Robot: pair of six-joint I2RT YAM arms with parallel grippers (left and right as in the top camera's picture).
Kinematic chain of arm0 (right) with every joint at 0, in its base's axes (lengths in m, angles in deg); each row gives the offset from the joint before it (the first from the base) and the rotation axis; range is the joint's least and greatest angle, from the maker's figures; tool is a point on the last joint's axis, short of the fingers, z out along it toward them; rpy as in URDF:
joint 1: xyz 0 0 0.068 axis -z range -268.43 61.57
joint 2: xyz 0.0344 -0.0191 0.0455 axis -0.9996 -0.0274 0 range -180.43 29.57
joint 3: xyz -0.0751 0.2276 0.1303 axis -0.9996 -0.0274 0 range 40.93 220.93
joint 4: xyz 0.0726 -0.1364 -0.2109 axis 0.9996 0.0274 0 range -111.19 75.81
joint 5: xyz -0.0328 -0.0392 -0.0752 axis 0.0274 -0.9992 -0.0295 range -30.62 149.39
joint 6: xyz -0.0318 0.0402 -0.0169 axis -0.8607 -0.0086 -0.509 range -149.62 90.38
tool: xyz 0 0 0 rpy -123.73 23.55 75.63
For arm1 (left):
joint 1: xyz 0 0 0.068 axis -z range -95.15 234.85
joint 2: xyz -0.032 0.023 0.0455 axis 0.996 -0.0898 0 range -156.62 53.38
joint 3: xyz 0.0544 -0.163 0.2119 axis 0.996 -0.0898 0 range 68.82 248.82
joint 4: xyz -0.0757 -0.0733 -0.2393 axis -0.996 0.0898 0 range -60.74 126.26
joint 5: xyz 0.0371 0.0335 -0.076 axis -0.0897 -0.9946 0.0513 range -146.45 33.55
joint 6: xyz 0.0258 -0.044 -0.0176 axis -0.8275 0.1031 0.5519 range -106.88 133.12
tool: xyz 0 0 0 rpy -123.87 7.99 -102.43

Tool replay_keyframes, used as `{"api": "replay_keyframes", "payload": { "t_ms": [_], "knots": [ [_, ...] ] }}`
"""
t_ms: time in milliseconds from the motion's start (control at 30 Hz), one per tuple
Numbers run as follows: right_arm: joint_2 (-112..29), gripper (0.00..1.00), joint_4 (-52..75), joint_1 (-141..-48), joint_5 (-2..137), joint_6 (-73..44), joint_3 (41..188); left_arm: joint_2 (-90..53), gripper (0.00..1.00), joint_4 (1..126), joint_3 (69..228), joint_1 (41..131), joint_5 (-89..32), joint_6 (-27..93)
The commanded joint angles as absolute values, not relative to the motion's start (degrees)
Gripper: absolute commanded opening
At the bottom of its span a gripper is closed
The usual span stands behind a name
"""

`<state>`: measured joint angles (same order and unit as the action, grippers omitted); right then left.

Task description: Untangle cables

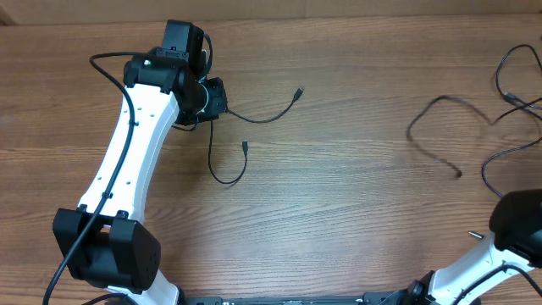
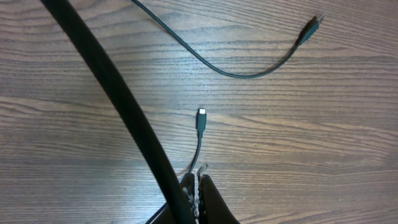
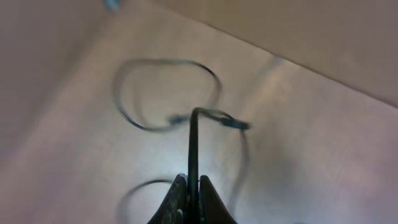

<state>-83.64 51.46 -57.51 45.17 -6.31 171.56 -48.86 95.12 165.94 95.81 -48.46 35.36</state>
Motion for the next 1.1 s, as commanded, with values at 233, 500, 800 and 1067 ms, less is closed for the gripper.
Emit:
{"api": "replay_keyframes", "payload": {
  "t_ms": [233,500,800,1067],
  "knots": [
    [-83.1,0.33,61.7,-54.4,53.6,-7.4,175.7,-48.5,0.04,95.4,166.4,96.1,-48.0,34.3],
    [-85.5,0.79,67.7,-54.4,66.1,-15.8,173.7,-48.5,0.04,95.2,166.4,96.1,-47.2,34.3],
    [-85.5,0.89,71.1,-57.6,73.6,-21.2,173.6,-48.5,0.04,77.5,166.4,100.3,-17.7,28.3],
    [-85.5,0.92,71.7,-62.5,73.6,-23.8,173.6,-48.5,0.8,69.4,166.5,107.9,-23.1,26.8]
  ]
}}
